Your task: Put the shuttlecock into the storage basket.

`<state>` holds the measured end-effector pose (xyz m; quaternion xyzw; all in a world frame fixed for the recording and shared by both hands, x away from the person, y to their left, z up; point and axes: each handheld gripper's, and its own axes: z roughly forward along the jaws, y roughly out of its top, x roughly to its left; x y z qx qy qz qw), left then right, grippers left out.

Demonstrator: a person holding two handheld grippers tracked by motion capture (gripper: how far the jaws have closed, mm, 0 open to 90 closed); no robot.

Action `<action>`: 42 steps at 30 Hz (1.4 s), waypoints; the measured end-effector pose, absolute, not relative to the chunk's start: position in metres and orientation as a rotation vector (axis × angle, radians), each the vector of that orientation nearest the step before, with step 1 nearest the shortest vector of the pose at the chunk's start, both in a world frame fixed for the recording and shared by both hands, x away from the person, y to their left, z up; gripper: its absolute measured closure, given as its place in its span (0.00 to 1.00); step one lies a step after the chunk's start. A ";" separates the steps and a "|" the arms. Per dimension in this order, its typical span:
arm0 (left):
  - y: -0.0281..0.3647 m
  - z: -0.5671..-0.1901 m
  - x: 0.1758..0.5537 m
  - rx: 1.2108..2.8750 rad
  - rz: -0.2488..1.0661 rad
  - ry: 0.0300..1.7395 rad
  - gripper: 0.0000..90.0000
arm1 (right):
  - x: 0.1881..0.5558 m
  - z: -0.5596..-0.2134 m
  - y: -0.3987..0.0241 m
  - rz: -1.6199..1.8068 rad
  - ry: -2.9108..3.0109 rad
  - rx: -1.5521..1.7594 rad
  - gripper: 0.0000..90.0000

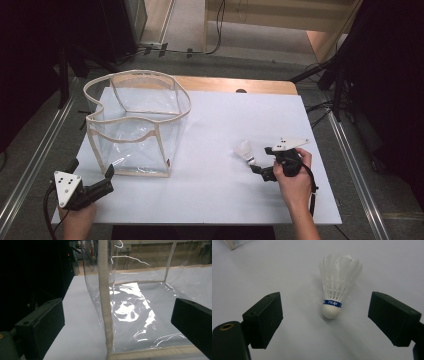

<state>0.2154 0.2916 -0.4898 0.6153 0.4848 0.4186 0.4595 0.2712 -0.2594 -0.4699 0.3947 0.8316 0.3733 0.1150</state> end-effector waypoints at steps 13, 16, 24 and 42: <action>0.291 -0.490 0.216 1.521 1.028 1.190 0.00 | 0.285 -0.484 -0.237 0.922 2.438 1.290 0.40; 0.291 -0.490 0.216 1.523 1.029 1.192 0.00 | 0.288 -0.487 -0.235 0.928 2.442 1.323 0.49; 0.291 -0.490 0.216 1.523 1.028 1.192 0.00 | 0.290 -0.499 -0.231 0.868 2.418 1.398 0.57; 0.291 -0.490 0.216 1.524 1.032 1.191 0.00 | 0.290 -0.496 -0.231 0.952 2.408 1.390 0.70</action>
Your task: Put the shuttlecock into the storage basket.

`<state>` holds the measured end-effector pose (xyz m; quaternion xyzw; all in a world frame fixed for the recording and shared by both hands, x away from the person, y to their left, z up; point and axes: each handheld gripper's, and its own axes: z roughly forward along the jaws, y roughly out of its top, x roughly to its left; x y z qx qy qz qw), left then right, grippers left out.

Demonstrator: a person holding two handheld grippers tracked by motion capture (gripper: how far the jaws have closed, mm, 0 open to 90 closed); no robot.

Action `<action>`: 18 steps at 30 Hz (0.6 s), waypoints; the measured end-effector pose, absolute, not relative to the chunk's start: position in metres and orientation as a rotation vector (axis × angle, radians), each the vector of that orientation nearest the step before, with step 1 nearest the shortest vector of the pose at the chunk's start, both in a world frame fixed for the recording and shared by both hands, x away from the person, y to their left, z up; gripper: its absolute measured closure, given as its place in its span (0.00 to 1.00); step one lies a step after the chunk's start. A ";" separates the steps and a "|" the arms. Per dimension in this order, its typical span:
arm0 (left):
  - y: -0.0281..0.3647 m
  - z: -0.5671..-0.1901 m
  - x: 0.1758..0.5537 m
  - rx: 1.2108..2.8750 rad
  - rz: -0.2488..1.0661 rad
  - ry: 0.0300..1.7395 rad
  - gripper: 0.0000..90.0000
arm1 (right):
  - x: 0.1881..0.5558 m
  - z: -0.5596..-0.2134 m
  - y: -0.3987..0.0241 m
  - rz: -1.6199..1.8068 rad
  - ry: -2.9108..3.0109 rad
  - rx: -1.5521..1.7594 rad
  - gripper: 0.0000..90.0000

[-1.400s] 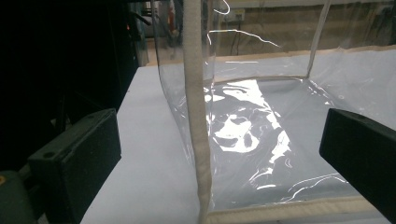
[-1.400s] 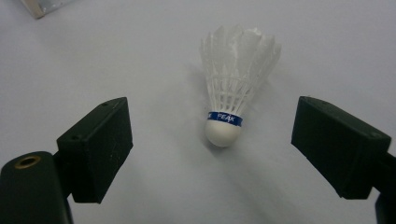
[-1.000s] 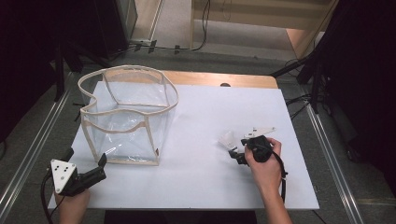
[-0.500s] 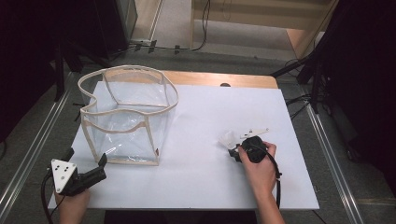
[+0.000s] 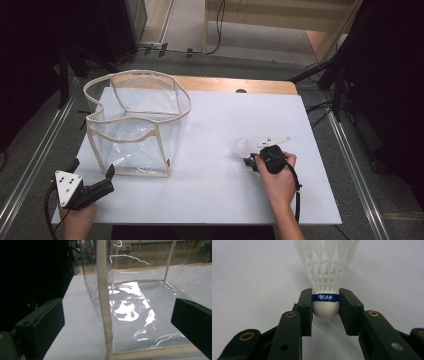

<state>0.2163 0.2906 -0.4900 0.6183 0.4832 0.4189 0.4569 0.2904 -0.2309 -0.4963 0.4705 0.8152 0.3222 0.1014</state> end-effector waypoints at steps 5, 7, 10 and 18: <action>0.291 -0.490 0.216 1.525 1.032 1.191 0.00 | 0.291 -0.489 -0.231 0.985 2.397 1.377 0.70; 0.291 -0.490 0.216 1.525 1.032 1.191 0.00 | 0.291 -0.484 -0.230 1.004 2.393 1.363 0.70; 0.290 -0.490 0.216 1.525 1.032 1.191 0.00 | 0.292 -0.481 -0.230 1.017 2.395 1.356 0.70; 0.291 -0.490 0.216 1.525 1.032 1.190 0.00 | 0.294 -0.474 -0.228 1.065 2.391 1.329 0.70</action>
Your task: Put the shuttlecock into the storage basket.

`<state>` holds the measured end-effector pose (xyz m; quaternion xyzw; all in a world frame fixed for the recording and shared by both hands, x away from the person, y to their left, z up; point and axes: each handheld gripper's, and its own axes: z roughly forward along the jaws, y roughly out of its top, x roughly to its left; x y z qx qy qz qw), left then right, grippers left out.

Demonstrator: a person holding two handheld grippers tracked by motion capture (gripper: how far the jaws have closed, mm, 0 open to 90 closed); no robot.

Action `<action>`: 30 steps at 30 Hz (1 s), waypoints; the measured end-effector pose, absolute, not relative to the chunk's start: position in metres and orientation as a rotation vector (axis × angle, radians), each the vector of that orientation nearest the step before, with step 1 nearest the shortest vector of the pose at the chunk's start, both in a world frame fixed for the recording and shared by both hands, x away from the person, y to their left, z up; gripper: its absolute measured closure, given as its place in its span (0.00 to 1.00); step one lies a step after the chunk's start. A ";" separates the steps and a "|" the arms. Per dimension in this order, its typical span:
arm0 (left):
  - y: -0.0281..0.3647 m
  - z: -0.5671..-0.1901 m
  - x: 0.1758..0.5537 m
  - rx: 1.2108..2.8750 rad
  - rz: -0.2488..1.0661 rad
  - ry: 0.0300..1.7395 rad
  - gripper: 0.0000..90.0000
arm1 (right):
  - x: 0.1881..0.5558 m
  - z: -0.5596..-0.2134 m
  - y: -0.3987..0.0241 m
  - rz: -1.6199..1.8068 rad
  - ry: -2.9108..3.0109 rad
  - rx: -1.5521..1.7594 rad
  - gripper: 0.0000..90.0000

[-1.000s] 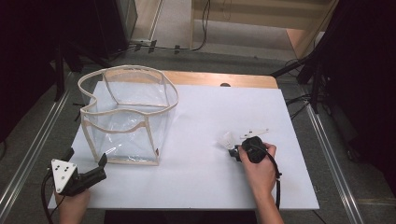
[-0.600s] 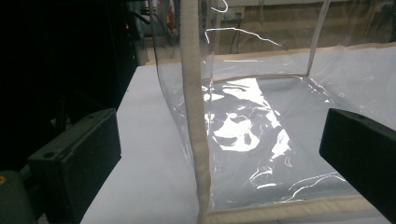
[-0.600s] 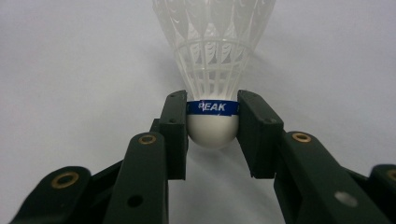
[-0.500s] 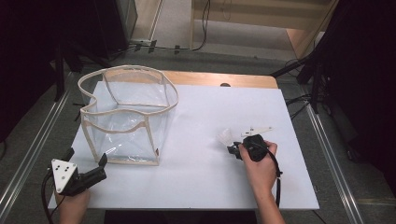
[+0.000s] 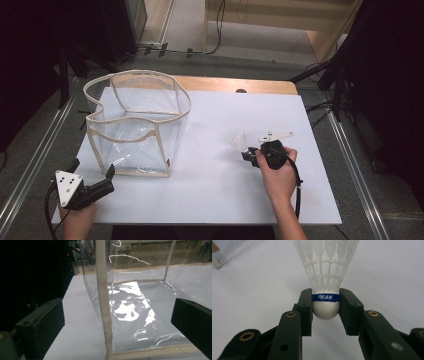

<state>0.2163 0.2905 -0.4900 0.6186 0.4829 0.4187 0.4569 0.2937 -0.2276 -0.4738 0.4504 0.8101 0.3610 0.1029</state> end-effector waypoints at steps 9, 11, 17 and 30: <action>0.290 -0.490 0.216 1.527 1.031 1.187 0.00 | 0.297 -0.462 -0.223 1.097 2.383 1.291 0.70; 0.290 -0.490 0.216 1.526 1.031 1.186 0.00 | 0.298 -0.459 -0.222 1.101 2.380 1.287 0.70; 0.291 -0.490 0.216 1.529 1.030 1.185 0.00 | 0.300 -0.451 -0.220 1.111 2.367 1.284 0.70; 0.290 -0.490 0.217 1.529 1.033 1.185 0.00 | 0.304 -0.437 -0.215 1.155 2.345 1.245 0.70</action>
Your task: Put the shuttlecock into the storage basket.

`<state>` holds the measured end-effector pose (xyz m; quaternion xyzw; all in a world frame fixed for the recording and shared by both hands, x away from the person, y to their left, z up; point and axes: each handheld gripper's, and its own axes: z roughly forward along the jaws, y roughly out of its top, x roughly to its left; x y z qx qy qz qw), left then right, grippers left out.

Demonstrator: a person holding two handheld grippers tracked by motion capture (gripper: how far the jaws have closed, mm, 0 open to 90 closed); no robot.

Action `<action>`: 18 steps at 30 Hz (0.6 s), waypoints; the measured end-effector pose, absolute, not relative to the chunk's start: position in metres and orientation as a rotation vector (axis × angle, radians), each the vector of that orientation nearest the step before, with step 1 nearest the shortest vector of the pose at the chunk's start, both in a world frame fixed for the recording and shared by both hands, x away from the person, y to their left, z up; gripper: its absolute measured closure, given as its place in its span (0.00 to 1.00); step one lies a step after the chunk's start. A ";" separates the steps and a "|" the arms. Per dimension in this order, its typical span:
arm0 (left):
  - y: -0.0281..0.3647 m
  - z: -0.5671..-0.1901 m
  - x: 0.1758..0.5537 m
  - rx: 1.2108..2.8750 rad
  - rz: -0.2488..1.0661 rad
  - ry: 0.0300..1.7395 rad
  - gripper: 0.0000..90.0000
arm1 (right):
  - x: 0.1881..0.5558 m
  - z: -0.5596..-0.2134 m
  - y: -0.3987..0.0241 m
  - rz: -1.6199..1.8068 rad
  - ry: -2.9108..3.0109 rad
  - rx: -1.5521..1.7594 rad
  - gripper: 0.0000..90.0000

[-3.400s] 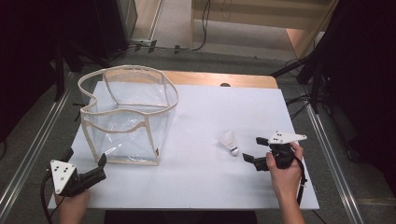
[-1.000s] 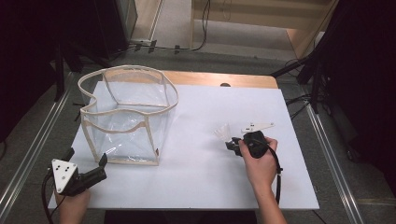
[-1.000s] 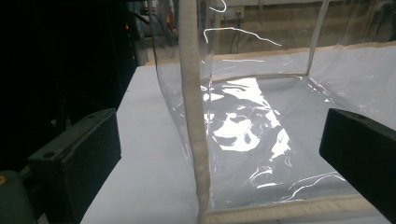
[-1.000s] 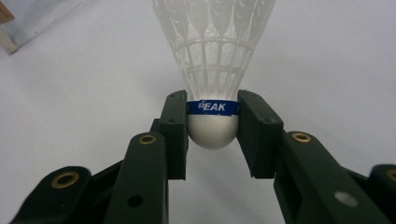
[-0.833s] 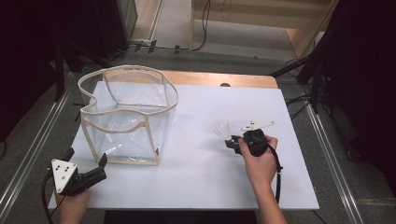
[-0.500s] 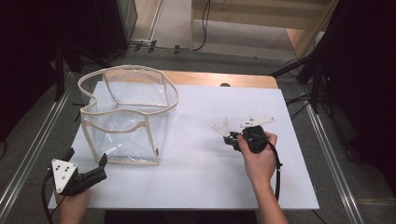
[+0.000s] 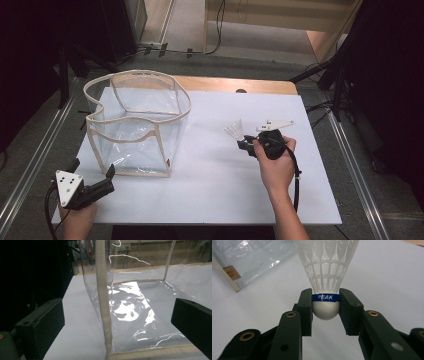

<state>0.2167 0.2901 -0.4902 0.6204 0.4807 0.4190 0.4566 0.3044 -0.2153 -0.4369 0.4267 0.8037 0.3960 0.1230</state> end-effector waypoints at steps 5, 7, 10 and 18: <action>0.290 -0.490 0.216 1.530 1.033 1.185 0.00 | 0.307 -0.433 -0.212 1.174 2.343 1.233 0.70; 0.290 -0.490 0.216 1.531 1.034 1.185 0.00 | 0.307 -0.433 -0.212 1.178 2.345 1.229 0.70; 0.290 -0.490 0.216 1.529 1.035 1.189 0.00 | 0.307 -0.430 -0.210 1.181 2.342 1.217 0.70; 0.290 -0.490 0.216 1.529 1.034 1.193 0.00 | 0.309 -0.424 -0.206 1.196 2.324 1.208 0.71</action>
